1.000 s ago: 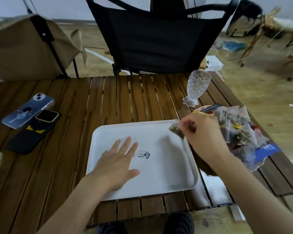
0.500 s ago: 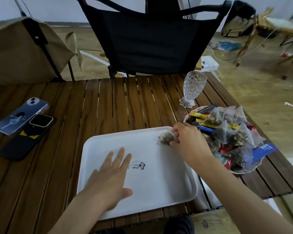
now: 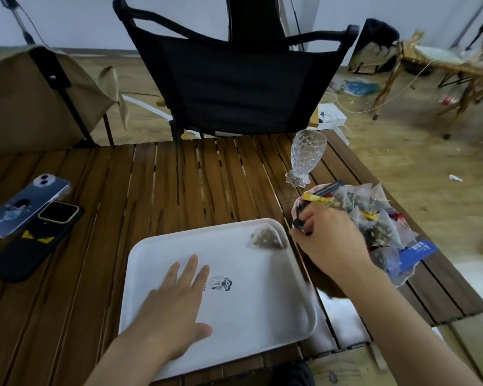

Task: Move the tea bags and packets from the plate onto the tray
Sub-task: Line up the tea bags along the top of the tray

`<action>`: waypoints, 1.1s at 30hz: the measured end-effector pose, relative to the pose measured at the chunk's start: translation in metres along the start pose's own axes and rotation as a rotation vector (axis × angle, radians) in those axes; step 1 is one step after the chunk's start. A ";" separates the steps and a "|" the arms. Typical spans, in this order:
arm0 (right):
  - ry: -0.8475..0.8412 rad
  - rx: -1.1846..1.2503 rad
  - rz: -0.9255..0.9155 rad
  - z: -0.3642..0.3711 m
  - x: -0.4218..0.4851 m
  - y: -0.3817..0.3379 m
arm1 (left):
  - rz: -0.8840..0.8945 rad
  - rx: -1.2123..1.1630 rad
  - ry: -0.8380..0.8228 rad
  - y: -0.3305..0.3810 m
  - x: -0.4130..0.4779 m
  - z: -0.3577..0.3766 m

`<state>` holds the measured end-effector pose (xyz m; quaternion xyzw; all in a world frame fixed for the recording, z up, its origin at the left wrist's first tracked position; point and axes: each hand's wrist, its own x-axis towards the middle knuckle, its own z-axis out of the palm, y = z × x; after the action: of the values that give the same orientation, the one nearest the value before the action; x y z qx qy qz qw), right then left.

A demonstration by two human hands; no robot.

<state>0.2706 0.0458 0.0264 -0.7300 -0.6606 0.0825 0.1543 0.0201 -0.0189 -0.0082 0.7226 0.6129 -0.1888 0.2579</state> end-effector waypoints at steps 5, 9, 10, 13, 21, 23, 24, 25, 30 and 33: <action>-0.114 -0.066 0.155 -0.043 -0.004 0.037 | 0.012 -0.004 0.052 0.000 -0.002 -0.003; -0.152 -0.138 0.170 -0.047 -0.008 0.042 | 0.015 -0.007 0.058 0.000 -0.002 -0.007; -0.103 -0.106 0.180 -0.048 -0.007 0.042 | 0.016 -0.005 0.057 0.000 -0.002 -0.008; 0.018 -0.031 0.231 -0.056 -0.004 0.046 | 0.016 0.000 0.051 0.002 -0.003 -0.009; -0.102 -0.128 0.303 -0.052 0.001 0.060 | 0.011 -0.010 0.084 0.004 -0.002 -0.008; -0.077 -0.121 0.304 -0.053 0.001 0.057 | 0.010 -0.008 0.086 0.005 -0.003 -0.008; -0.048 -0.132 0.286 -0.054 0.001 0.055 | 0.010 -0.009 0.084 0.004 -0.004 -0.008; 0.007 -0.139 0.258 -0.055 0.000 0.052 | 0.013 -0.011 0.084 0.004 -0.004 -0.008; 0.268 0.121 -0.051 -0.060 -0.015 0.007 | 0.020 -0.024 0.100 0.002 -0.005 -0.006; -0.012 0.142 -0.188 -0.028 -0.024 -0.014 | 0.025 -0.013 0.099 0.002 -0.004 -0.006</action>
<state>0.2642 0.0204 0.0558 -0.6516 -0.7197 0.1186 0.2084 0.0208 -0.0186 -0.0007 0.7369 0.6171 -0.1454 0.2344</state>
